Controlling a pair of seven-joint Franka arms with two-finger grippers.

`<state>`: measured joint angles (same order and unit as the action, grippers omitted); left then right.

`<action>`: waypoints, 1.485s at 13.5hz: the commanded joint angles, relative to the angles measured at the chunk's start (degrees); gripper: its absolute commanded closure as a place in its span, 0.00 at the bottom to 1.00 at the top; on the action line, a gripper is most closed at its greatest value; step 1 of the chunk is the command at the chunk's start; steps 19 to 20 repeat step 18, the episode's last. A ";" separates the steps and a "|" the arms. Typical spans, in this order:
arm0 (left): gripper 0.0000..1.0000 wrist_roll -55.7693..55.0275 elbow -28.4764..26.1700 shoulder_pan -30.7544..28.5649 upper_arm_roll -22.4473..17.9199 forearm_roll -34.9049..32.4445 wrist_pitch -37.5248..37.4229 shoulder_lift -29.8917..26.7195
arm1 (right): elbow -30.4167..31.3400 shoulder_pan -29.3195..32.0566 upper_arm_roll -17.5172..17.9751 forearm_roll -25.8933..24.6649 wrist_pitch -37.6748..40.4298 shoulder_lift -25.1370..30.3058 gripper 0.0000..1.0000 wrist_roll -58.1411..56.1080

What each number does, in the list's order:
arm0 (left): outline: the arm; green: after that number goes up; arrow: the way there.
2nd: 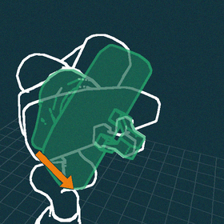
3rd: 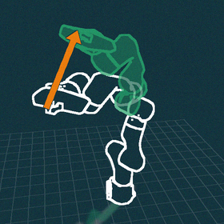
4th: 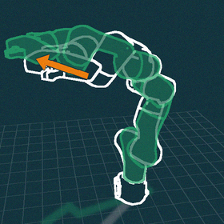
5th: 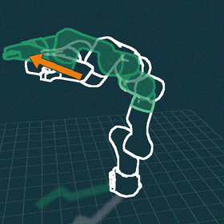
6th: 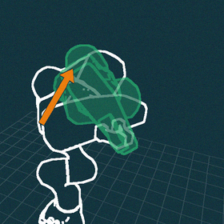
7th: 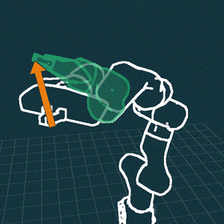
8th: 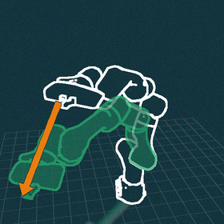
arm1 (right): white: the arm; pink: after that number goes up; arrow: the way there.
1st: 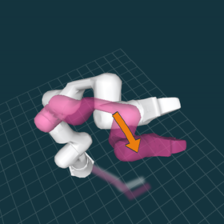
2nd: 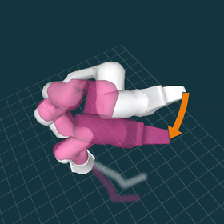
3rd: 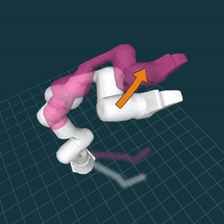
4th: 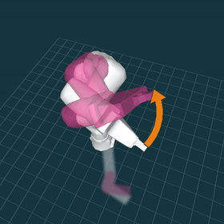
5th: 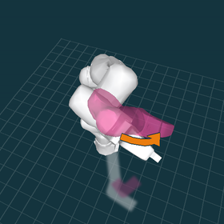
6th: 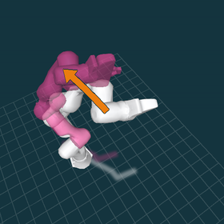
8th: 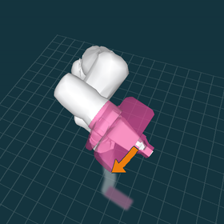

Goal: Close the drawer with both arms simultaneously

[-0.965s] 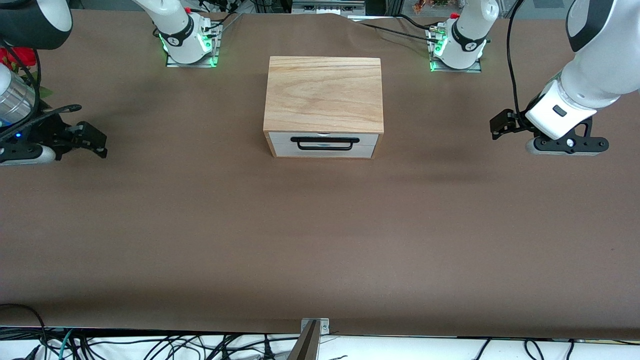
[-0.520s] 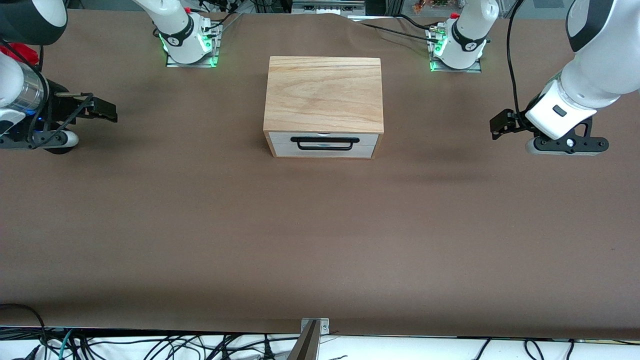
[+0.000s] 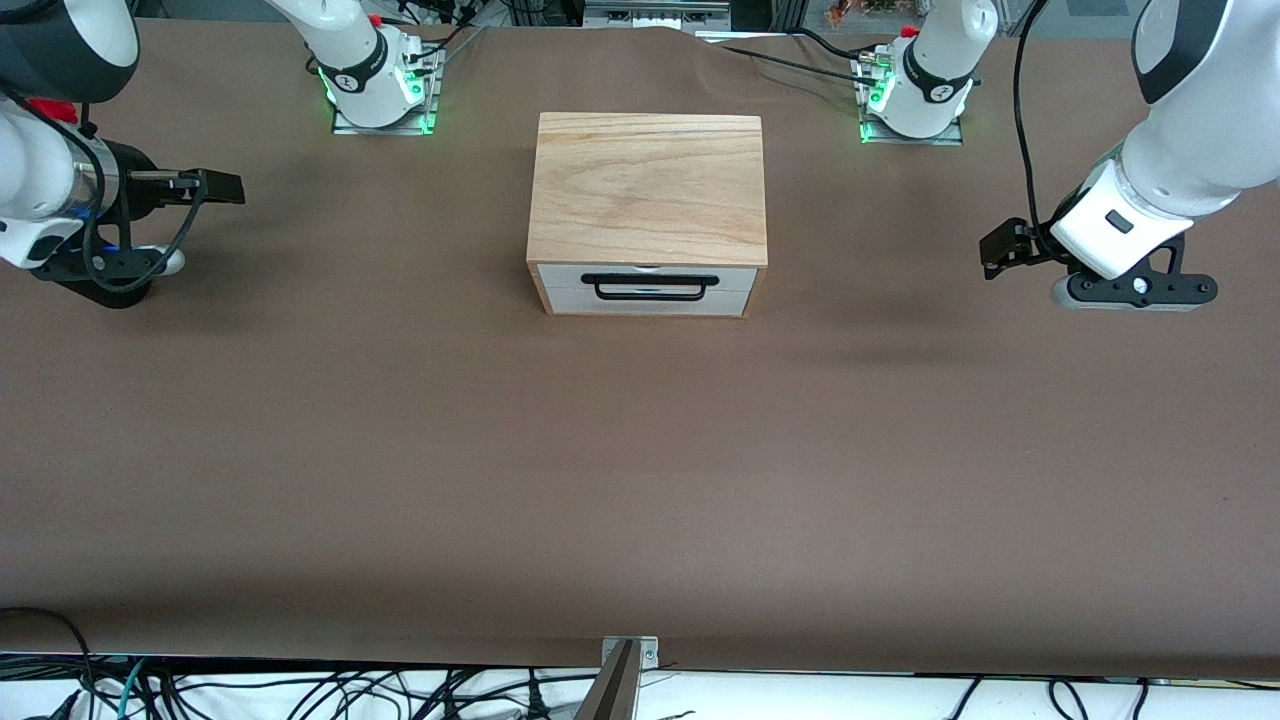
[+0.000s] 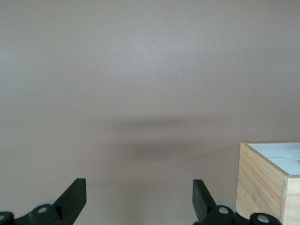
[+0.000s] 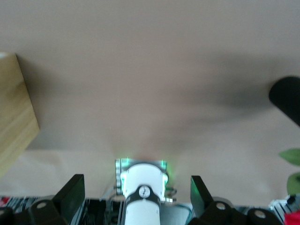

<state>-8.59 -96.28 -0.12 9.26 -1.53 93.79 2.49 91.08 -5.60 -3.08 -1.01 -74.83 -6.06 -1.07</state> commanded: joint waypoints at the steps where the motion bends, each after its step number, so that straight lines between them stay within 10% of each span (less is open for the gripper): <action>1: 0.00 1.12 0.48 -0.49 0.41 -0.93 -0.81 -0.20 | 0.15 1.55 0.62 0.75 -8.36 0.00 0.00 0.01; 20: 0.00 1.21 0.48 -0.49 0.32 -0.84 -0.81 -0.20 | -0.38 0.85 0.97 0.14 -27.65 -0.44 0.00 0.54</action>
